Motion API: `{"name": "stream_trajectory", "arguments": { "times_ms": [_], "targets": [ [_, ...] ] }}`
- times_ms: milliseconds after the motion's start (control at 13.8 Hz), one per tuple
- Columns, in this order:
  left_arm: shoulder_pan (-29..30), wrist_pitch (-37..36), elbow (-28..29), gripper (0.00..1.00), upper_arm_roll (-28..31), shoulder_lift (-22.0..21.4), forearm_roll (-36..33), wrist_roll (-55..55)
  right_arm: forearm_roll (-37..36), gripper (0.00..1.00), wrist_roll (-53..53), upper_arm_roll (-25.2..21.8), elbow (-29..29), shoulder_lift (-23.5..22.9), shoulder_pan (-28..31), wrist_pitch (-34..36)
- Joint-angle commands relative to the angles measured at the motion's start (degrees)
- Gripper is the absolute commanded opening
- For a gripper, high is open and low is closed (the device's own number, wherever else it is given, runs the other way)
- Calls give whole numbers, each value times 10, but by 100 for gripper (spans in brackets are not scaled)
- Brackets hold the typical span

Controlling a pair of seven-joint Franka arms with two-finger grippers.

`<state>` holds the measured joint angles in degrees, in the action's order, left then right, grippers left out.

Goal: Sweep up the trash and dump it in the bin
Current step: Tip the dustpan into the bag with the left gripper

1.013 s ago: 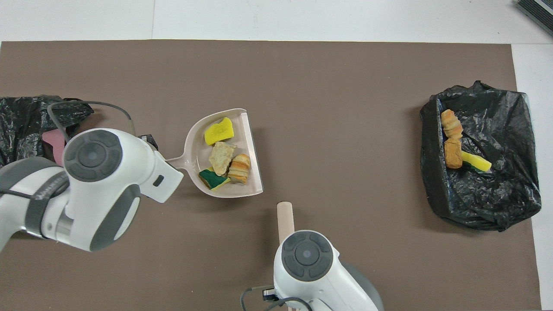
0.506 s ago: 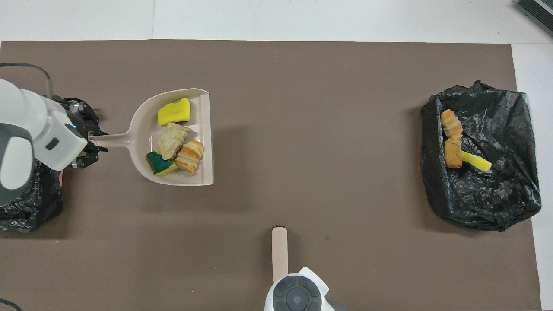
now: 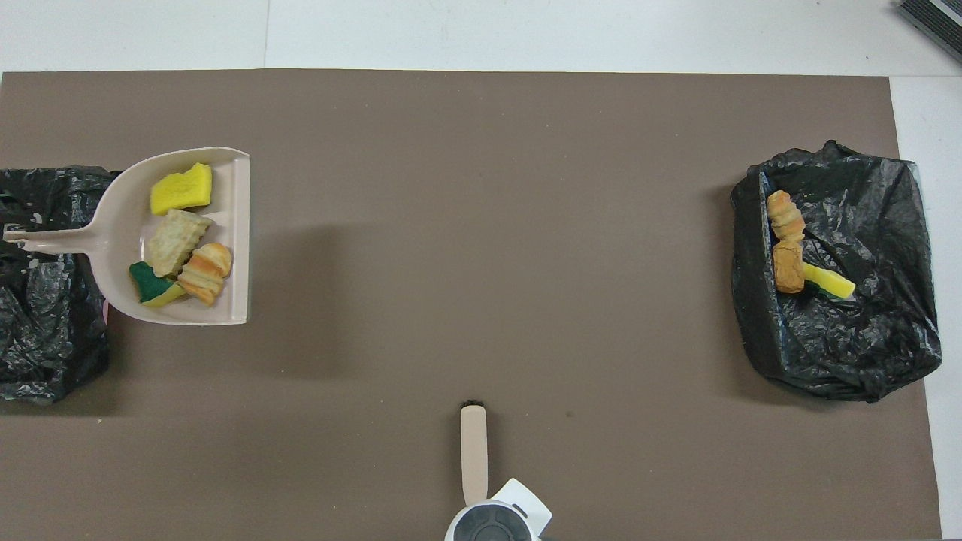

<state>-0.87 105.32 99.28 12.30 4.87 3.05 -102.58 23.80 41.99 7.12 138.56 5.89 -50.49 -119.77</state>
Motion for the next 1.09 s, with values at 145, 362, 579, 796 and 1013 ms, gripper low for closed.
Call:
{"name": "stream_trajectory", "arguments": {
  "times_ms": [145, 362, 579, 796, 1013],
  "targets": [
    [39, 16, -22, 0, 40, 14, -45, -45, 15, 37, -30, -1, 12, 0, 5, -11],
    [42, 65, -22, 0, 86, 16, -82, -59, 7, 51, -34, -3, -29, -29, 35, -13],
    [47, 91, -34, 0, 110, 28, -138, -53, -7, 91, -49, -4, -64, -23, 97, -13],
    [47, 144, -42, 0, 113, 37, -241, -53, -34, 97, -67, -4, -102, -24, 158, -11],
    [46, 197, -36, 0, 113, 35, -347, -44, -61, 100, -96, -7, -134, -22, 215, -3]
  ]
}}
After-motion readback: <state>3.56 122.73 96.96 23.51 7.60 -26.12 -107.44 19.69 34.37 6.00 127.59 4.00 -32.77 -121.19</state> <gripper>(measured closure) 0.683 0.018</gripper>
